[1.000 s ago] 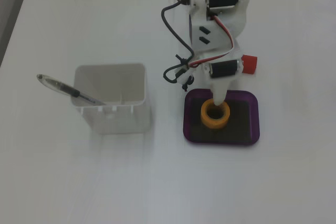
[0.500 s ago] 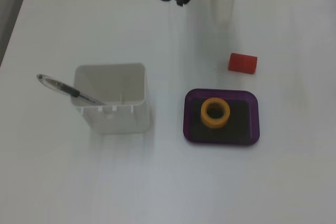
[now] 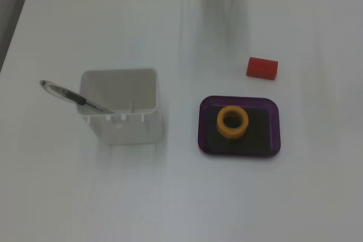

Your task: Grab up the yellow tape and put it in the box.

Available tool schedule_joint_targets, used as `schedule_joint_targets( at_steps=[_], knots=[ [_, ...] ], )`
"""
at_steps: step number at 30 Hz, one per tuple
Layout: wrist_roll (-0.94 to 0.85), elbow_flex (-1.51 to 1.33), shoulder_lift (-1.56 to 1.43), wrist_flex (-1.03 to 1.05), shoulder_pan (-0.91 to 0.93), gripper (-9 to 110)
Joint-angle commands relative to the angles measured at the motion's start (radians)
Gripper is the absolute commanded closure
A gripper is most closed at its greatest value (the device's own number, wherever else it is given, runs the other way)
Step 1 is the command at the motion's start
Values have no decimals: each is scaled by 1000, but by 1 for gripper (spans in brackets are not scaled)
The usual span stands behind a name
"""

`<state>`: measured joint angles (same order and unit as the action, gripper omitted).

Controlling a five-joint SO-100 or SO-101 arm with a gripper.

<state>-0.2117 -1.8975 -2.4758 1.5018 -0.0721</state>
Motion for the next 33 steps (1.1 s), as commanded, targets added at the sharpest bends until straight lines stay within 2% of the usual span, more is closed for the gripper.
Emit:
schedule_joint_targets(
  at_steps=[1,9,14,33],
  knots=[
    [6,-127,-181,-94,-6,93],
    [11,-534,-531,-371,11,93],
    [118,-742,-701,-471,8,93],
    [156,-1203,-969,-471,9,94]
  ],
)
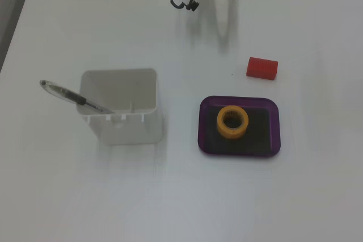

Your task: Grab up the yellow tape and put it in the box.

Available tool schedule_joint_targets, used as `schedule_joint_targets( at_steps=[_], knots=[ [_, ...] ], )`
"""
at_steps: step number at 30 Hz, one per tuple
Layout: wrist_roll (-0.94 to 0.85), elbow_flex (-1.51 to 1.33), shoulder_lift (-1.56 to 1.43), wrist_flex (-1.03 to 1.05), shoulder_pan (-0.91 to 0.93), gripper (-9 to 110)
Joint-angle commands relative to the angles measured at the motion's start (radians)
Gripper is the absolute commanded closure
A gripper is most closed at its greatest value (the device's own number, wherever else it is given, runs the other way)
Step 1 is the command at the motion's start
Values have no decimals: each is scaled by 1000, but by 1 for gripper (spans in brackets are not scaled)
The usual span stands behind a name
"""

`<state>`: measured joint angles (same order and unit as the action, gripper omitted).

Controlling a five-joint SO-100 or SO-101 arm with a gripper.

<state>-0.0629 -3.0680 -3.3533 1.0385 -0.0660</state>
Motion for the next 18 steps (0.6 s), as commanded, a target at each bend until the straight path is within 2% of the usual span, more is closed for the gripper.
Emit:
schedule_joint_targets(
  at_steps=[1,8,11,18],
  knots=[
    [8,-35,-92,-8,3,94],
    [8,-37,-92,-8,3,95],
    [8,-37,-92,-8,3,102],
    [11,-37,-92,-8,3,102]
  ],
)
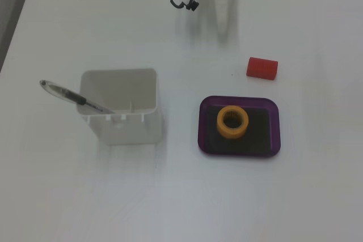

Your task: Grab up the yellow tape and put it in the box.

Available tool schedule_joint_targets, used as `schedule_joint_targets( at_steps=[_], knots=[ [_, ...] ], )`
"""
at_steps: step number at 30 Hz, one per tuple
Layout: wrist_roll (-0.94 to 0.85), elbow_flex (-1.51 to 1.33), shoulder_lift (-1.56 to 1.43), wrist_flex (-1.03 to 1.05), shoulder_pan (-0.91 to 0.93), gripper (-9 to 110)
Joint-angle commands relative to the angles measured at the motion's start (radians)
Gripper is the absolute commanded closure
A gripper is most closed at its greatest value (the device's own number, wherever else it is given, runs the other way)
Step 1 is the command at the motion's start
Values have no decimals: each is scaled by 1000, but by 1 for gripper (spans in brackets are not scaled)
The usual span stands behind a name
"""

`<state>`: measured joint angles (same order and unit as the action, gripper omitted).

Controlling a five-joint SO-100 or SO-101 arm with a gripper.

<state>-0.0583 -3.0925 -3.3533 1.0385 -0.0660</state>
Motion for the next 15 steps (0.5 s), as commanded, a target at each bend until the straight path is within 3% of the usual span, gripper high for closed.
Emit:
schedule_joint_targets(
  at_steps=[1,15],
  knots=[
    [6,-12,-92,-9,3,102],
    [0,-17,-94,-21,-9,102]
  ],
)
